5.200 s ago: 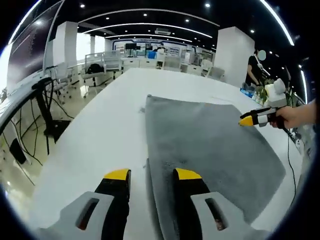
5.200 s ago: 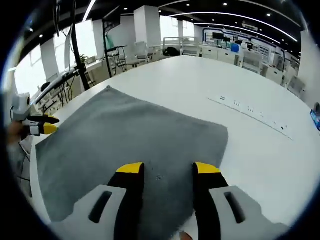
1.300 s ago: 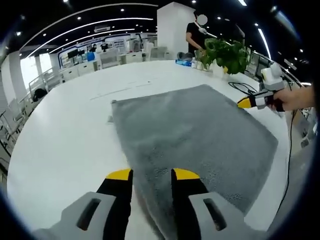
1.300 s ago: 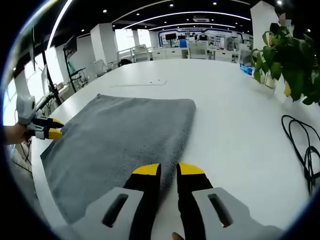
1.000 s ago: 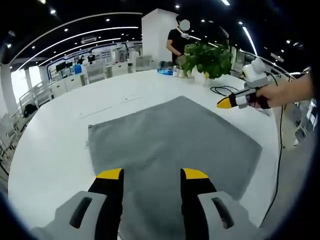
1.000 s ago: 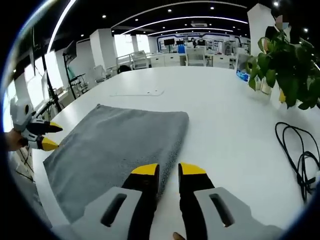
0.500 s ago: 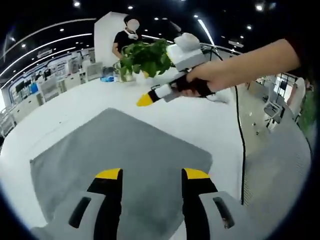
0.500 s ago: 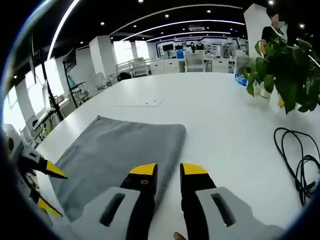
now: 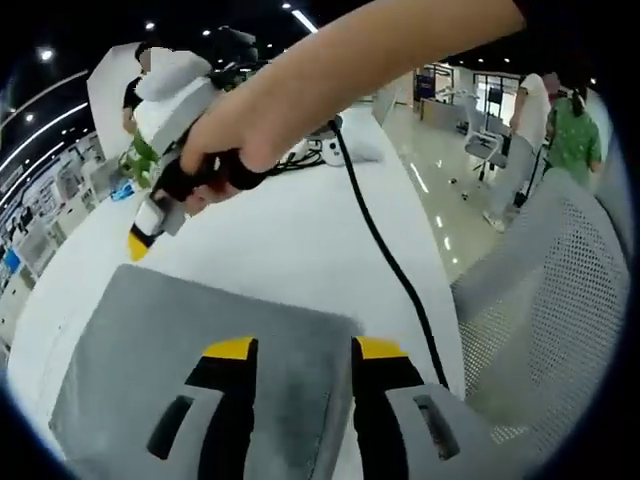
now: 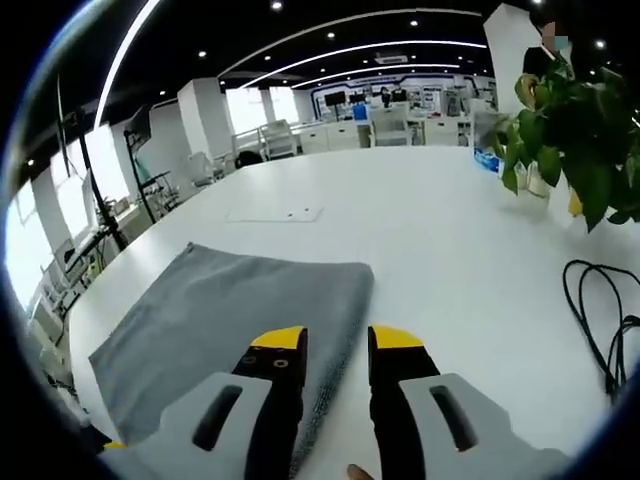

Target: Fold the towel on the table until its edges align and the towel forms a compact rectangular stack.

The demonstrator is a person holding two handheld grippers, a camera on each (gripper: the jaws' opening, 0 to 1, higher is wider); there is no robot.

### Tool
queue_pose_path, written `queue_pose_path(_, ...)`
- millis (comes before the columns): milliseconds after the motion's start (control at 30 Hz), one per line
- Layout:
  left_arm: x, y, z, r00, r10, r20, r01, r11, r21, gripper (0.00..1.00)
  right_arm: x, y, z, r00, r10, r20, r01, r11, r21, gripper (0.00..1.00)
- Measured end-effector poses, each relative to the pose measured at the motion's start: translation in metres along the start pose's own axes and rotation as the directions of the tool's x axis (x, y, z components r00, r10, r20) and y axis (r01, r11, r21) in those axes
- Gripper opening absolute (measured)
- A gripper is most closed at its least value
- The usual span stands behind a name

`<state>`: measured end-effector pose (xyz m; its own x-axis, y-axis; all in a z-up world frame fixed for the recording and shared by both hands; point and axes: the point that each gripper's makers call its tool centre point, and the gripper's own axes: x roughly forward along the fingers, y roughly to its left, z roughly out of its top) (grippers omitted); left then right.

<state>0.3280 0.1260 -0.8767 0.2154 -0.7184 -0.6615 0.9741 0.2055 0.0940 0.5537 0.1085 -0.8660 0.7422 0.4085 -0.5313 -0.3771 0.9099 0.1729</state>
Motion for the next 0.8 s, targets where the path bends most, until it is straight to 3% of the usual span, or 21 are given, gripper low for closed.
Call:
queue_pose_path(400, 0.024, -0.021, 0.002, 0.999, -0.045, -0.004, 0.045, 0.999, -0.011, 0.19, 0.036, -0.008, -0.003, 1.000, 0.002, -0.013, -0.002, 1.000, 0.028, 0.22)
queue_pose_path(567, 0.030, -0.020, -0.005, 0.999, -0.043, -0.024, 0.042, 0.998, -0.035, 0.19, 0.046, -0.009, -0.012, 1.000, -0.001, -0.028, 0.003, 0.999, 0.044, 0.22)
queue_pose_path(800, 0.040, -0.025, -0.011, 0.998, -0.045, -0.047, 0.044, 0.999, -0.010, 0.18, 0.055, -0.020, -0.019, 0.999, -0.019, -0.030, 0.022, 0.996, 0.087, 0.20)
